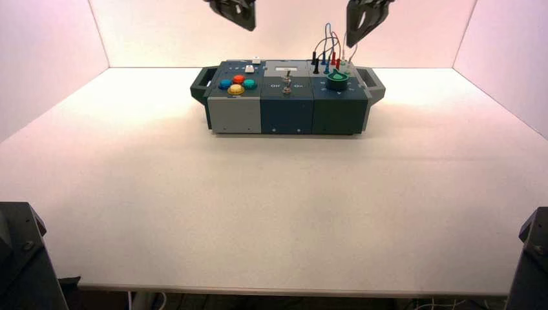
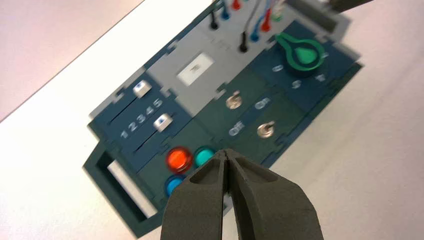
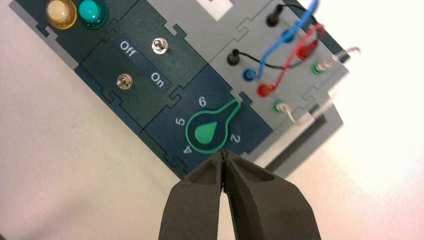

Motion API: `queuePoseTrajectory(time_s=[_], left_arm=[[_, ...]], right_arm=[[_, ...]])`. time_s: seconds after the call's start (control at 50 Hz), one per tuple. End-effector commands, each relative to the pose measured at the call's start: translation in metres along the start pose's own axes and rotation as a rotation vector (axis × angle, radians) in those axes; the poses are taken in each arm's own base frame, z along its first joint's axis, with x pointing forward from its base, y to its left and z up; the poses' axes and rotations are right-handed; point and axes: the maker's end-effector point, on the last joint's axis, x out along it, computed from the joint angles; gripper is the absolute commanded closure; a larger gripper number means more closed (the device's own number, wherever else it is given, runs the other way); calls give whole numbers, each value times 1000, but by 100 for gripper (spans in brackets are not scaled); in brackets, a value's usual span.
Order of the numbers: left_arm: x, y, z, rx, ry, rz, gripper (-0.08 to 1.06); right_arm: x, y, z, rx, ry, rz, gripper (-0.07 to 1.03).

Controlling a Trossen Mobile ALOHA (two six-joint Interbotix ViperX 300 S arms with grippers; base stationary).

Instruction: Turn the knob to position 3.

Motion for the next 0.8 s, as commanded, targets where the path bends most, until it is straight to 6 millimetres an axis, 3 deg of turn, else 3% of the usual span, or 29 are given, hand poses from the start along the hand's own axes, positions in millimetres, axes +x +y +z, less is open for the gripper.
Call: queuePoseTrajectory(time_s=[0.02,0.44,0.8], left_arm=[[-14,-6,19,19,-59,2,101],[-43,-46,33,41,-54,-182,100],[-40,-51,31,49,-56,-212,100]], right_arm=[[-9,-3,18,-33,-40,-9,98],[3,-7,26,-66,-25,14,98],[9,-7,30,-126,-15,24,98]])
